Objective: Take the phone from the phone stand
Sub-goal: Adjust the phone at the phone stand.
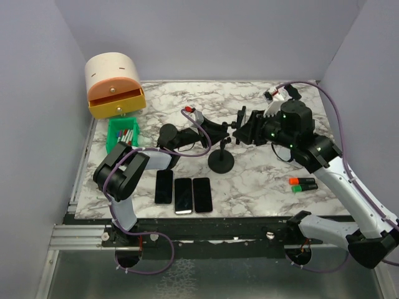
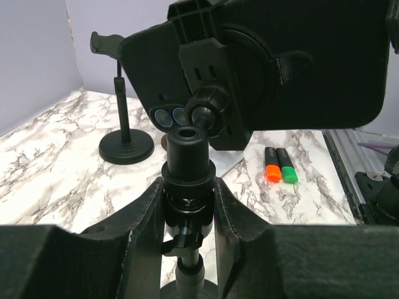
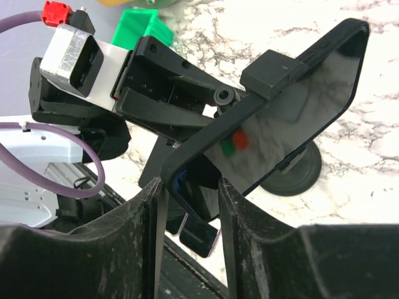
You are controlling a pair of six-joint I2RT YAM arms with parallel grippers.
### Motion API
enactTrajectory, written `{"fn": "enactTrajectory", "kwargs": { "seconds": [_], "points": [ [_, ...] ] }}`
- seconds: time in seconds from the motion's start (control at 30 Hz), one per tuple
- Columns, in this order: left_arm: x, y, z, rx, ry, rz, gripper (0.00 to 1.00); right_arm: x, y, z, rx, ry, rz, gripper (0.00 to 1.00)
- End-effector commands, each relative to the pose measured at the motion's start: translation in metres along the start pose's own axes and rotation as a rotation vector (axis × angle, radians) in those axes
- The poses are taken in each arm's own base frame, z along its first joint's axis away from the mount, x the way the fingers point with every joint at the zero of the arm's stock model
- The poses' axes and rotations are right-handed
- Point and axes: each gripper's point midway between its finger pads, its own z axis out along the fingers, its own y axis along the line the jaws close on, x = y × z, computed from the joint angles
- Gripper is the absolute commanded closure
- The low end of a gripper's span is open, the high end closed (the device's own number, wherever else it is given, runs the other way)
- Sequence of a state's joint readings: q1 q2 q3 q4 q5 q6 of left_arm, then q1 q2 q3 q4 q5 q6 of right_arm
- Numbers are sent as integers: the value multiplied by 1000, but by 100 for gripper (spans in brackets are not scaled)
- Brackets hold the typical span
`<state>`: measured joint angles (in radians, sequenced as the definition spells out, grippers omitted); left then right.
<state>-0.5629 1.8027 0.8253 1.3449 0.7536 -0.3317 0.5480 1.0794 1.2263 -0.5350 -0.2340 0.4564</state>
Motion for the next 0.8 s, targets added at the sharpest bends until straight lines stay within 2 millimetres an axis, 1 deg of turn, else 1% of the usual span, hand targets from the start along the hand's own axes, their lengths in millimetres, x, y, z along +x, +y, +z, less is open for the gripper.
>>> {"fn": "enactTrajectory", "kwargs": {
  "seconds": [0.0, 0.13, 0.2, 0.37, 0.57, 0.77],
  "points": [
    [-6, -7, 0, 1, -9, 4, 100, 12, -18, -1, 113, 16, -35, 63],
    [-5, -7, 0, 1, -8, 3, 100, 25, -41, -3, 207, 11, -44, 74],
    [-5, -8, -1, 2, -7, 3, 100, 31, -54, -4, 260, 10, -49, 78],
    [-6, -9, -1, 2, -8, 7, 100, 47, -73, -5, 326, 22, -60, 82],
    [-5, -8, -2, 0, -6, 4, 100, 61, -81, -4, 334, 47, -65, 83],
    [-4, -9, -2, 4, -3, 8, 100, 75, -85, -10, 332, 93, -103, 83]
  ]
}}
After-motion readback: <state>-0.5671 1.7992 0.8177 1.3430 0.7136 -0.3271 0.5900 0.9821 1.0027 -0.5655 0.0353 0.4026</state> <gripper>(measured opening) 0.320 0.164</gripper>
